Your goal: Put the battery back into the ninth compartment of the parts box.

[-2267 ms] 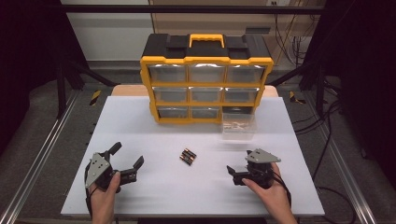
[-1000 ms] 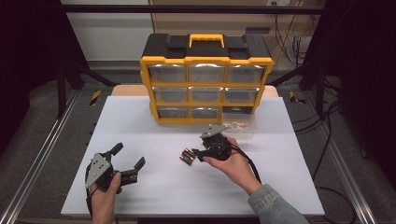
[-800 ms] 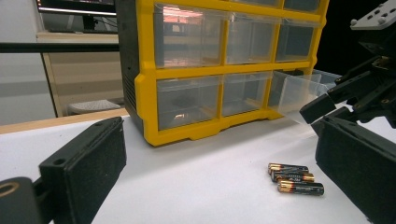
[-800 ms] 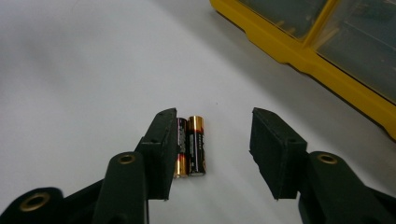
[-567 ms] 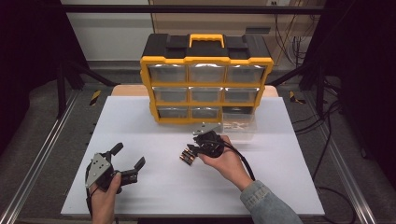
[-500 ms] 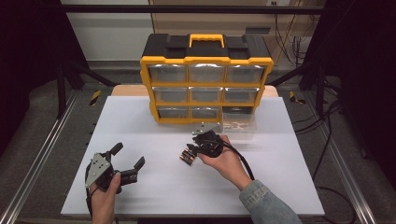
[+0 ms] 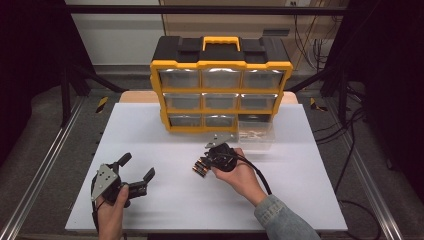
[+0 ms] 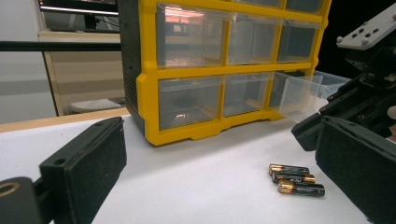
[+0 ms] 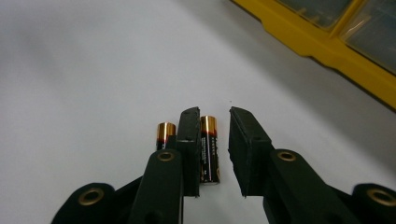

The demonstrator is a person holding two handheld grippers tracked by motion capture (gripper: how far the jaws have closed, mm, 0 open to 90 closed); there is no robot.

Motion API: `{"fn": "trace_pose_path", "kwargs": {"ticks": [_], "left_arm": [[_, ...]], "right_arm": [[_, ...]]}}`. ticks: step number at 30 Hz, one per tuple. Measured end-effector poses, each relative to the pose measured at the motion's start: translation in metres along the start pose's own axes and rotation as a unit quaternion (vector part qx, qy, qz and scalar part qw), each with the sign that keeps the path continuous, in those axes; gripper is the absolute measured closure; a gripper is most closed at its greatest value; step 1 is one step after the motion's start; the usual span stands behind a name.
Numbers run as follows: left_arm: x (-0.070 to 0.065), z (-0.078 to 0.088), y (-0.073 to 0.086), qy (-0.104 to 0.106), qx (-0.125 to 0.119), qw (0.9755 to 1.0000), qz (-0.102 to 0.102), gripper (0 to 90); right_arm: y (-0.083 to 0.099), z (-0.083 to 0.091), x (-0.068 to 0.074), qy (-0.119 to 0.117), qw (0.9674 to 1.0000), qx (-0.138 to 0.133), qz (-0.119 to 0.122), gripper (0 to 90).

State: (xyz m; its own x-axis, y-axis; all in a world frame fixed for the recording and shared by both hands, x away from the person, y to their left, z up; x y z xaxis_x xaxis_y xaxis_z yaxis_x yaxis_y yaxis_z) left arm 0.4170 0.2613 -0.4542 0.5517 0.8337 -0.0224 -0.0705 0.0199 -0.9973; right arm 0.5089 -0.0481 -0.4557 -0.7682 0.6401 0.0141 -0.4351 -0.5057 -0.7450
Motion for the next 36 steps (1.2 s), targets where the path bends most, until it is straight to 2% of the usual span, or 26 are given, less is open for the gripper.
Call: {"fn": "trace_pose_path", "kwargs": {"ticks": [7, 15, 30, 36], "left_arm": [[0.0, 0.0, 0.0, 0.0, 0.004, 1.0, -0.005, 1.8], [-0.001, -0.001, 0.0, 0.002, 0.002, 1.0, -0.005, 1.8], [-0.003, -0.002, 0.0, 0.005, 0.005, 1.0, -0.007, 1.8], [-0.003, -0.003, 0.001, 0.007, 0.006, 0.9999, -0.006, 1.8]], "right_arm": [[0.005, -0.007, 0.0, -0.012, 0.9999, 0.011, -0.005, 76.3], [0.009, -0.018, -0.003, -0.008, 0.9993, 0.035, -0.008, 76.4], [0.013, -0.03, -0.01, -0.006, 0.9982, 0.058, -0.016, 76.3], [0.016, -0.035, -0.01, 0.0, 0.9983, 0.057, -0.014, 76.1]]}}
Point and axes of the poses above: each handheld gripper's, and its own axes: z roughly backward along the jaws, y roughly out of its underside, x roughly to its left, the point moved 1 cm from there along -z, roughly forward along the jaws
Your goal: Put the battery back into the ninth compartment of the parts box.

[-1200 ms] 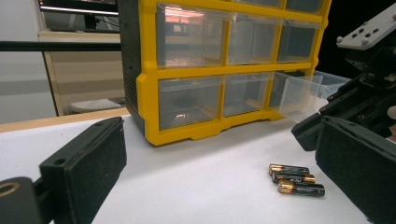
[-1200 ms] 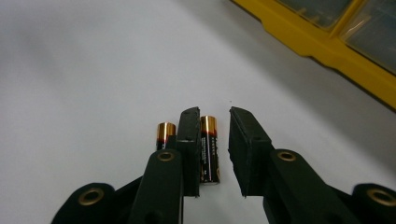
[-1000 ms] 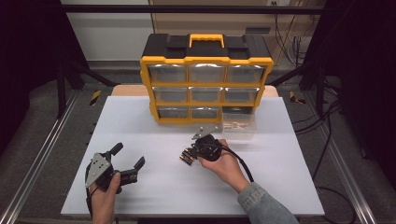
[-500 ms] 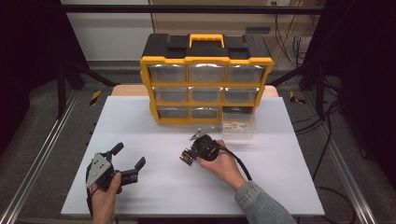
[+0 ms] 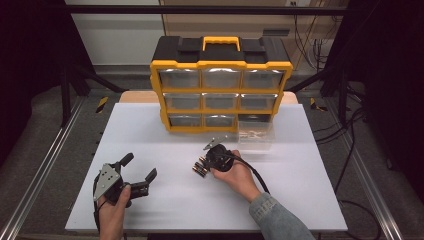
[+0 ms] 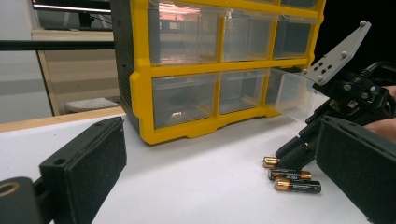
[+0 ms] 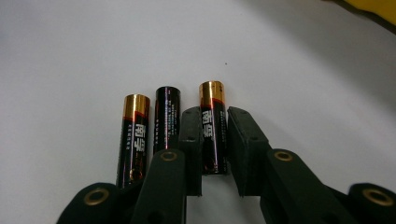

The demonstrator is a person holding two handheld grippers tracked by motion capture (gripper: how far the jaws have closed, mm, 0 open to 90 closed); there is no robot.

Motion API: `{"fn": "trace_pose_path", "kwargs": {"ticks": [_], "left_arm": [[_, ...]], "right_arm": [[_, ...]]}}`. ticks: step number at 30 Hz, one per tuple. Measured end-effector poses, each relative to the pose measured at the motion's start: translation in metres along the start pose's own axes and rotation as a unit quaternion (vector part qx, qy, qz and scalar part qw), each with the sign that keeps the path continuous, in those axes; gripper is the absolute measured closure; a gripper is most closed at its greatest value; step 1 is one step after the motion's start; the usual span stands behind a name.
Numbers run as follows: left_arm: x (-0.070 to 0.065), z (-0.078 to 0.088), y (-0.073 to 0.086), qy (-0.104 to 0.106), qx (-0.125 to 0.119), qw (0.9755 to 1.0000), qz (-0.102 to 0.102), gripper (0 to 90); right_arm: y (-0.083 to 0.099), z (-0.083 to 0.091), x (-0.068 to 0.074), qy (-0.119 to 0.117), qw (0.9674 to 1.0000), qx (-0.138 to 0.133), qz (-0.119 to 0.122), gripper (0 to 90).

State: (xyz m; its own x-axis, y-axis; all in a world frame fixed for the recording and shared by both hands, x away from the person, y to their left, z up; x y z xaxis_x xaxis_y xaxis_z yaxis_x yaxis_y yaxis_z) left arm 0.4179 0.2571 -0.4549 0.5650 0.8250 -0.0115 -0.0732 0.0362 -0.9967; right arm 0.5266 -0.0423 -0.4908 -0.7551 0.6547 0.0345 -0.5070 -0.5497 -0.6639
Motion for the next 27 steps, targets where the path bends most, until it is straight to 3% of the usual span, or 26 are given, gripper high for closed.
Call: {"fn": "trace_pose_path", "kwargs": {"ticks": [5, 9, 13, 18, 20, 27], "left_arm": [[0.0, 0.0, 0.0, -0.001, 0.001, 1.0, 0.001, 1.8], [0.002, 0.001, 0.0, -0.004, -0.001, 1.0, 0.003, 1.8], [0.004, 0.004, 0.001, -0.01, -0.006, 0.9999, 0.009, 1.8], [0.006, 0.007, 0.002, -0.019, -0.006, 0.9998, 0.003, 1.8], [0.005, 0.007, 0.003, -0.021, -0.007, 0.9998, 0.0, 1.8], [0.007, 0.007, 0.005, -0.027, -0.001, 0.9996, -0.005, 1.8]], "right_arm": [[0.001, 0.006, 0.005, 0.022, 0.9995, -0.002, 0.023, 76.7], [0.004, 0.03, 0.003, 0.031, 0.9981, -0.049, 0.023, 76.7], [0.009, 0.056, -0.003, 0.041, 0.9939, -0.1, 0.021, 76.7], [0.018, 0.081, -0.015, 0.047, 0.9876, -0.15, -0.005, 76.7], [0.019, 0.087, -0.018, 0.048, 0.9875, -0.15, -0.003, 76.7], [0.019, 0.111, -0.028, 0.058, 0.98, -0.19, -0.017, 76.7]]}}
Point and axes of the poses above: each handheld gripper's, and its own axes: z roughly backward along the jaws, y roughly out of its underside, x roughly to its left, the point moved 1 cm from there along -z, roughly forward along the jaws
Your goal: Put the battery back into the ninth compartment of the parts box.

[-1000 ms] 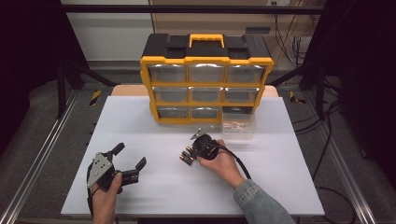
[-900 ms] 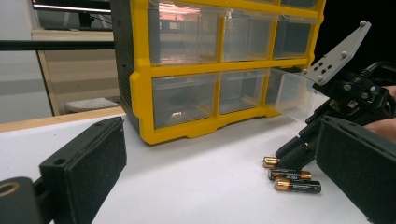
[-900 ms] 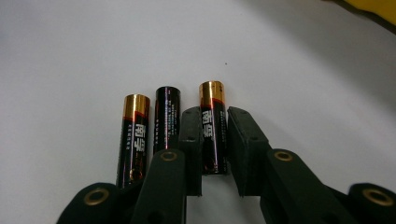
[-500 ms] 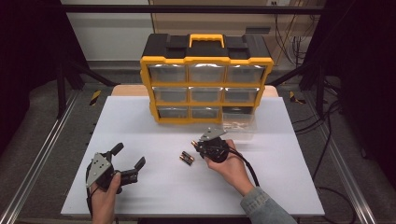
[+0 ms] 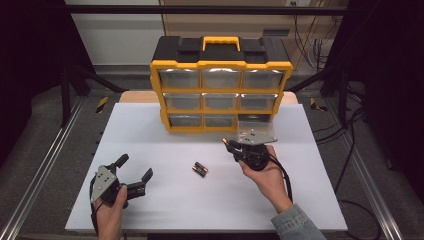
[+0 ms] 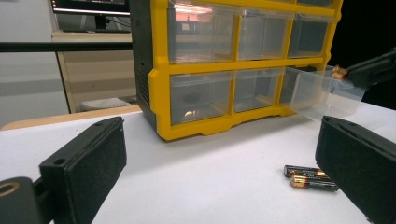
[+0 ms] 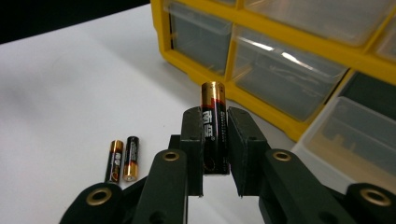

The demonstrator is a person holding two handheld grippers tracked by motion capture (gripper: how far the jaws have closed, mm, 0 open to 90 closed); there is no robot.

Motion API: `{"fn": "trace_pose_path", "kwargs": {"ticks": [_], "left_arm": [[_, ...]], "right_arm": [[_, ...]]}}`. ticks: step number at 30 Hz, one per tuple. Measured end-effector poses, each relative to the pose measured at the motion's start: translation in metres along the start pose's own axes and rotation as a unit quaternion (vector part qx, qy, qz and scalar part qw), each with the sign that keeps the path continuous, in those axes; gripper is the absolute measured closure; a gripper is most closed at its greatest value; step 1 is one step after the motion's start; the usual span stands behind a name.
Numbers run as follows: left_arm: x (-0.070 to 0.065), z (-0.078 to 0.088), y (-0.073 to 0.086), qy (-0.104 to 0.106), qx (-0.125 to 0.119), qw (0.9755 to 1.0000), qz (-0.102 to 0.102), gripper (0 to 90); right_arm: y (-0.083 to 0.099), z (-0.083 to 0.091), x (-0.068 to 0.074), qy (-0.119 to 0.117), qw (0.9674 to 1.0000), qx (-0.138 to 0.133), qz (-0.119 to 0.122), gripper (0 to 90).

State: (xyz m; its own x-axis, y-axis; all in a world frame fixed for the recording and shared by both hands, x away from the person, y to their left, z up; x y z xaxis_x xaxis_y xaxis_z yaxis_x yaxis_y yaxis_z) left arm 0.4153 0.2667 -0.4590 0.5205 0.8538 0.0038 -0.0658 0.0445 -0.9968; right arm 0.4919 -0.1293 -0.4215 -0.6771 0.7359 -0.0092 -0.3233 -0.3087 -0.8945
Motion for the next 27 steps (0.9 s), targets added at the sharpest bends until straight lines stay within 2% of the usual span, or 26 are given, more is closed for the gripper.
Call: {"fn": "trace_pose_path", "kwargs": {"ticks": [12, 15, 20, 27], "left_arm": [[0.001, 0.002, 0.001, 0.0, 0.003, 1.0, -0.005, 1.8], [0.001, 0.003, 0.001, 0.0, 0.004, 1.0, -0.004, 1.8], [-0.002, 0.005, -0.003, 0.0, -0.004, 0.9999, -0.009, 1.7], [0.0, 0.007, -0.005, -0.001, -0.012, 0.9999, -0.006, 1.7]], "right_arm": [[-0.013, 0.022, -0.019, 0.02, 0.9991, -0.034, -0.015, 76.7], [-0.017, 0.024, -0.026, 0.024, 0.9986, -0.04, -0.025, 76.7], [-0.022, 0.03, -0.037, 0.03, 0.9981, -0.042, -0.036, 76.7], [-0.029, 0.041, -0.053, 0.039, 0.9975, -0.04, -0.042, 76.7]]}}
Point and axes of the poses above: each handheld gripper's, and its own axes: z roughly backward along the jaws, y roughly out of its underside, x roughly to its left, the point moved 1 cm from there along -z, roughly forward along the jaws
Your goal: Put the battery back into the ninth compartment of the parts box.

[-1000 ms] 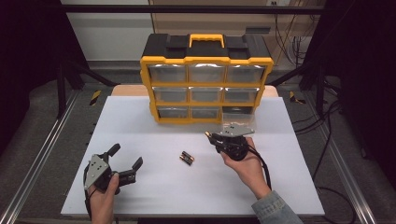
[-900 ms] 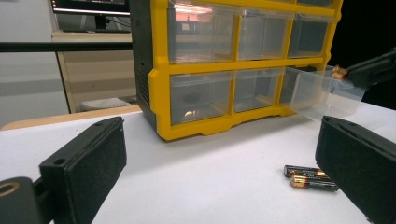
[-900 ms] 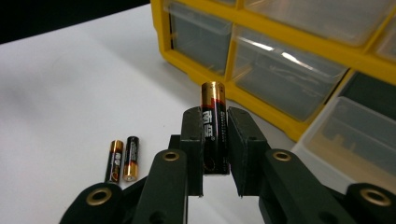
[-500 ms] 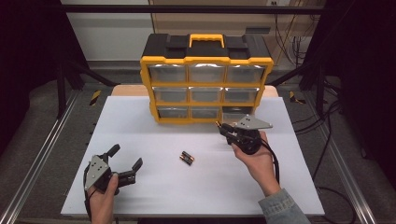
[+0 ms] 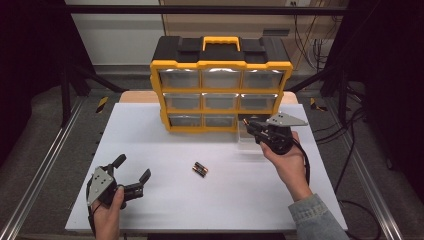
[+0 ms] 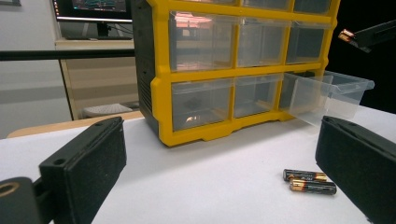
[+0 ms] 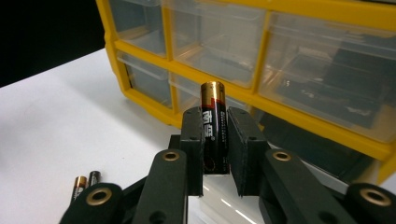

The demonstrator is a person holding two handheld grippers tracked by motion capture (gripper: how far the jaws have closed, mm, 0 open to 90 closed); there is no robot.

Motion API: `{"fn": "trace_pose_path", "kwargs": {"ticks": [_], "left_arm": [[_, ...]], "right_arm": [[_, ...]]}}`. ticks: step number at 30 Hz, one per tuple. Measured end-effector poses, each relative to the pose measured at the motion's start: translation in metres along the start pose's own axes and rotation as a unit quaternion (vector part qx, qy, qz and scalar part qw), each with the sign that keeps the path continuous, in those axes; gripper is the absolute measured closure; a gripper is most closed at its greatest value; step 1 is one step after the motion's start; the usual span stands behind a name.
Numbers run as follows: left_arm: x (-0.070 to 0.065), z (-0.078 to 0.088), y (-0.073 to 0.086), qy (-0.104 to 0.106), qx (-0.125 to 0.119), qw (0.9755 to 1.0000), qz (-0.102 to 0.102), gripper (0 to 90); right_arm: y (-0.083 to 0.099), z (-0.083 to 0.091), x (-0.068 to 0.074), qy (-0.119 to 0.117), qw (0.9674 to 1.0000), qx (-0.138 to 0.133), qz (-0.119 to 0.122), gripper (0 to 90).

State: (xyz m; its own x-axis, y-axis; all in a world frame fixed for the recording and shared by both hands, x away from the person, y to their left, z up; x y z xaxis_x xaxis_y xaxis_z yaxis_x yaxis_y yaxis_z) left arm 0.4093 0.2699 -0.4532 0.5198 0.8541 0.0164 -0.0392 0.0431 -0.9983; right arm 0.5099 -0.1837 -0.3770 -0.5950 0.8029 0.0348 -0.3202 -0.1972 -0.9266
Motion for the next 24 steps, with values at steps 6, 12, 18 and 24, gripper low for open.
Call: {"fn": "trace_pose_path", "kwargs": {"ticks": [6, 12, 18, 24], "left_arm": [[-0.002, -0.001, -0.001, 0.006, -0.004, 1.0, -0.004, 1.7], [-0.001, 0.0, -0.001, 0.006, -0.002, 1.0, 0.0, 1.8], [-0.002, -0.002, -0.001, 0.008, -0.001, 1.0, -0.001, 1.7], [-0.004, -0.001, -0.001, 0.011, 0.0, 0.9999, -0.004, 1.8]], "right_arm": [[-0.005, 0.004, -0.017, 0.007, 0.9999, 0.007, -0.009, 76.7], [-0.012, 0.01, -0.028, 0.014, 0.9998, 0.006, -0.016, 76.7], [-0.011, 0.009, -0.035, 0.027, 0.9993, 0.02, -0.014, 76.7], [-0.01, 0.006, -0.04, 0.029, 0.999, 0.03, -0.014, 76.7]]}}
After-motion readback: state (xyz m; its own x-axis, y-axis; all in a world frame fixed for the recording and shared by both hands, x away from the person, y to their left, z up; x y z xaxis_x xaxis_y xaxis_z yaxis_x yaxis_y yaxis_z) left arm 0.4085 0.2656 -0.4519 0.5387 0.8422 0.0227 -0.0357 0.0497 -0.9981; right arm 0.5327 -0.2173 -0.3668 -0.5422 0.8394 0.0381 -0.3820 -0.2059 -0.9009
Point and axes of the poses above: each handheld gripper's, and its own axes: z roughly backward along the jaws, y roughly out of its underside, x roughly to its left, the point moved 1 cm from there along -z, roughly forward along the jaws
